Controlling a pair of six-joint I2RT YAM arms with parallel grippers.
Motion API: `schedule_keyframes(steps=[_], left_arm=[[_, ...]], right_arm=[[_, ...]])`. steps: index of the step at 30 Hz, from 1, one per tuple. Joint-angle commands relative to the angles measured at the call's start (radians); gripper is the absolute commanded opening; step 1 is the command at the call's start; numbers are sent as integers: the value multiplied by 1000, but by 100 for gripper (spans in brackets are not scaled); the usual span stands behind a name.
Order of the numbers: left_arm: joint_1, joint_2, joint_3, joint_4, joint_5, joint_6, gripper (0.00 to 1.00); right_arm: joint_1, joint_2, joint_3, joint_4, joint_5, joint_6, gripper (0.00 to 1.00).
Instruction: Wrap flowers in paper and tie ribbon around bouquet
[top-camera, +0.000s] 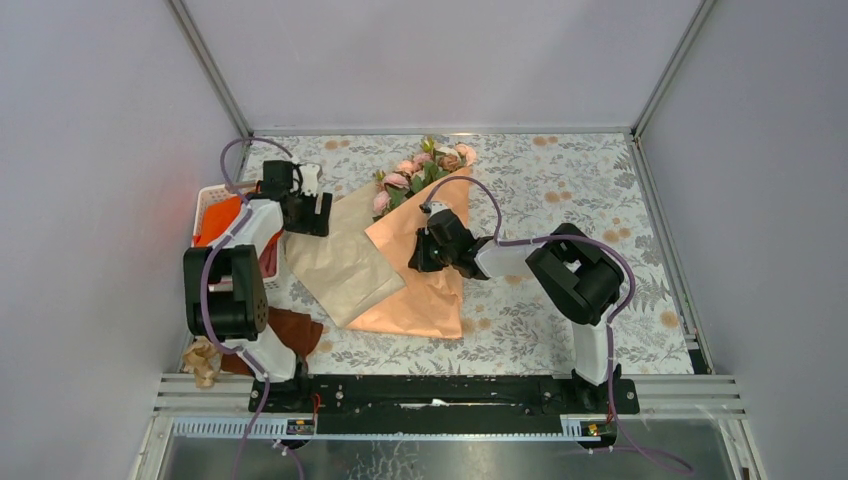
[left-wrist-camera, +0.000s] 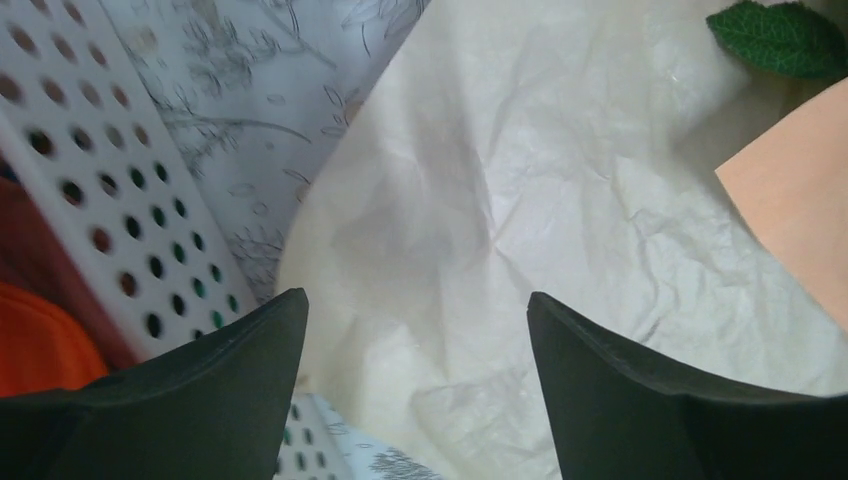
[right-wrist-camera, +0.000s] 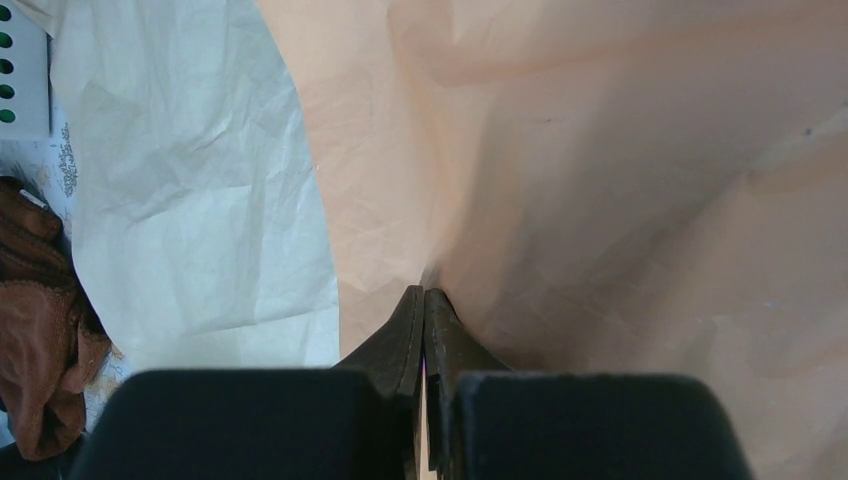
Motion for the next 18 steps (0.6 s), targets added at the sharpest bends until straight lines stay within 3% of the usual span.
schedule_keyframes(steps=[1,5,12,18], left_arm=[[-2,54,117,-162,-63,305,84],[-45,154,178,-208,-258,400,82],[-70,315,313,-283,-320,454,90],[-68,367,332,-411,-284,482,88]], right_arm=[[-20,16,-34,-170,67,-69,0],[-19,28,-27,-167,60,-73,0],[-21,24,-31,-164,54,-79,0],[-20,14,-34,-163,69,-86,0]])
